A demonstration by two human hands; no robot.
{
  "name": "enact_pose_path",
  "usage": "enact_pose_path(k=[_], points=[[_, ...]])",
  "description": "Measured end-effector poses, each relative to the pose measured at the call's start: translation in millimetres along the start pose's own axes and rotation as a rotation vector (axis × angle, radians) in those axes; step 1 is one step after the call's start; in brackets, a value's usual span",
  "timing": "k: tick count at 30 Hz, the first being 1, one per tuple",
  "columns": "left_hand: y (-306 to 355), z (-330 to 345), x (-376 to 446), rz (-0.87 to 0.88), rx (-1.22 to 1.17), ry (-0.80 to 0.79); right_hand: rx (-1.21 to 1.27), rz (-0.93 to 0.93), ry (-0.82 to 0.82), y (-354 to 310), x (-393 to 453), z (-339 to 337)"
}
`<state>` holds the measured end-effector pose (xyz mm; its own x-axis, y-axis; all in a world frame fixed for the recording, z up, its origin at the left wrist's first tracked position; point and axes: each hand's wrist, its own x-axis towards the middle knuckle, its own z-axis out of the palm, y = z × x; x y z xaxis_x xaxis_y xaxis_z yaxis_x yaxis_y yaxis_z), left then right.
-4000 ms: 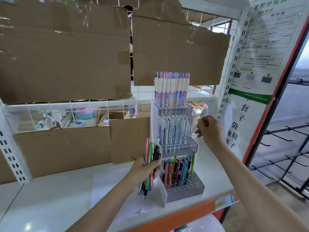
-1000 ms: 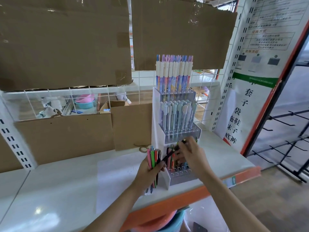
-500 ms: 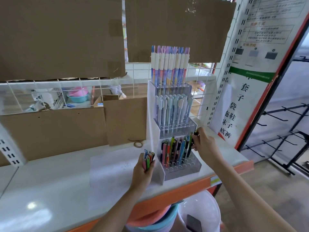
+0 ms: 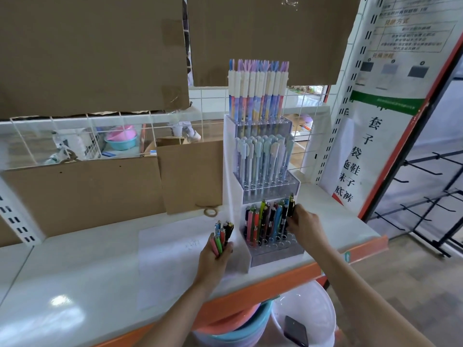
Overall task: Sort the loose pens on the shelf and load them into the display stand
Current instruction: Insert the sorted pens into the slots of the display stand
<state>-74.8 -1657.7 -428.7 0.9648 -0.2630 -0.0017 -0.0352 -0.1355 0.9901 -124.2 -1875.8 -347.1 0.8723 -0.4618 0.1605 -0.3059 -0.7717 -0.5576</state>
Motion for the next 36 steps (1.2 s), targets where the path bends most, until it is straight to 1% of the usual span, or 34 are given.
enact_pose_path(k=[2,6,11,13,18,22,24,26,27,28,30,31,32,34,36], points=[[0.2,-0.8,-1.4,-0.001,-0.020,-0.008,0.024,0.031,0.023,1.8,-2.1,3.6],[1.5,-2.5,-3.6,0.008,-0.019,-0.015,0.025,0.029,0.073,1.7,-5.0,8.7],[5.0,-2.5,-7.4,0.010,-0.025,-0.025,-0.013,-0.001,0.043,-1.2,-1.8,7.1],[5.3,-3.8,-8.3,-0.004,-0.025,-0.041,-0.017,-0.021,0.063,-1.1,-3.3,9.0],[3.5,-6.2,-13.1,-0.017,-0.013,-0.056,0.063,0.056,0.082,3.4,-6.8,15.1],[6.8,-8.2,-15.9,-0.019,-0.003,-0.059,0.034,0.079,0.040,5.2,-7.4,12.4],[8.9,-8.5,-18.3,-0.026,-0.015,-0.063,0.056,0.117,0.069,6.8,-15.6,14.4],[12.1,-9.3,-22.7,-0.022,-0.048,-0.104,0.135,0.100,0.115,-0.7,-29.7,14.4],[13.8,-9.3,-24.8,-0.024,-0.071,-0.133,0.182,0.078,0.094,-7.8,-36.7,14.3],[15.3,-8.9,-26.8,-0.030,-0.095,-0.161,0.220,0.049,0.025,-17.3,-43.9,14.6],[19.6,-5.9,-30.3,-0.036,-0.106,-0.214,0.263,-0.038,-0.173,-36.4,-58.4,18.8],[23.1,-3.0,-32.2,-0.021,-0.095,-0.246,0.277,-0.077,-0.249,-44.3,-63.3,22.9],[27.3,0.3,-34.2,-0.002,-0.080,-0.280,0.287,-0.103,-0.289,-51.0,-66.8,26.6],[34.1,6.3,-36.8,0.026,-0.062,-0.325,0.311,-0.106,-0.290,-56.7,-69.4,34.4],[35.8,6.9,-35.9,0.028,-0.045,-0.335,0.319,-0.087,-0.246,-57.8,-68.0,34.6]])
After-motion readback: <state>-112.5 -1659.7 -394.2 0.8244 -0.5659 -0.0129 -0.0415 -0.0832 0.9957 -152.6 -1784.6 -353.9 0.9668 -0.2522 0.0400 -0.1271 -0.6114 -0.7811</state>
